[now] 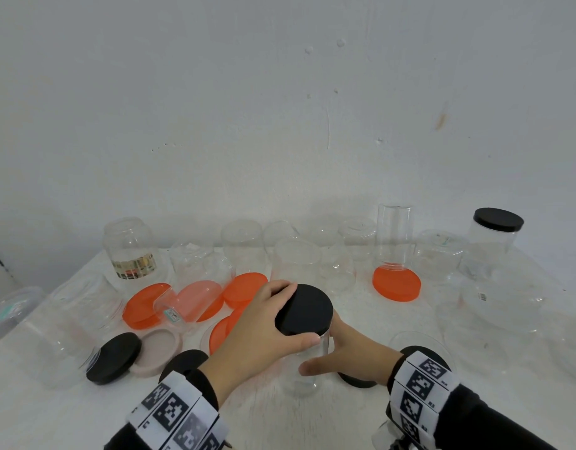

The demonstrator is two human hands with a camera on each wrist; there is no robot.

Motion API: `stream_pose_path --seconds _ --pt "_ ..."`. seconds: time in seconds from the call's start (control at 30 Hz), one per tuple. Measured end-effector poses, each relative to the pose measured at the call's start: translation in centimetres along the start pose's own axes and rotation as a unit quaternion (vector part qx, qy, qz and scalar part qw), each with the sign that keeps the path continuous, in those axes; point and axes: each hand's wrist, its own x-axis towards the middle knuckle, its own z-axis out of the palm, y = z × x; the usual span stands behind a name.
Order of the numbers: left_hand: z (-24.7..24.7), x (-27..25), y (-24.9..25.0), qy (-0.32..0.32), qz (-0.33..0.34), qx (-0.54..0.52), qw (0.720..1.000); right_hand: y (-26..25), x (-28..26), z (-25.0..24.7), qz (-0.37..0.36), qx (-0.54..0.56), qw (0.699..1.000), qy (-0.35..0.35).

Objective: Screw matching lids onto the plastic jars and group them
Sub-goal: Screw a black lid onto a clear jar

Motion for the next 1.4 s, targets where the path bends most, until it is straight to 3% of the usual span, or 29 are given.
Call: stream_pose_path --seconds 0.23,0.37,0.53,0.7,0.8,1.1,1.4 --pt "0.6 -0.6 -1.8 0.002 -0.031 -0.079 0.996 -0.7 -0.6 -0.6 0.023 -0.057 0.998 -0.006" --pt "0.9 -1.3 -3.2 -0.041 -0.064 -0.168 0.983 -2.6 -1.9 -2.9 0.038 -0.072 0.997 -0.014" --pt "1.8 -1.5 -3.4 -0.072 -0.056 -0.196 0.976 -7.3 -2.2 -4.5 -0.003 -0.121 0.992 -0.027" --pt "2.8 -1.2 -3.6 -0.048 -0.053 -0.233 0.97 -10.7 -1.0 -3.0 -0.042 -0.323 0.944 -0.053" --pt "3.0 -1.2 -3.9 -0.04 -0.052 -0.239 0.969 -11.7 -0.1 -2.4 -0.023 -0.4 0.914 -0.067" --pt "3.2 -1.1 -4.1 -0.037 -0.053 -0.254 0.965 -13.6 1.2 -2.2 0.025 -0.475 0.871 -0.12" --pt "3.2 -1.0 -4.0 -0.038 -0.033 -0.253 0.966 -13.6 1.9 -2.9 0.001 -0.46 0.872 -0.169"
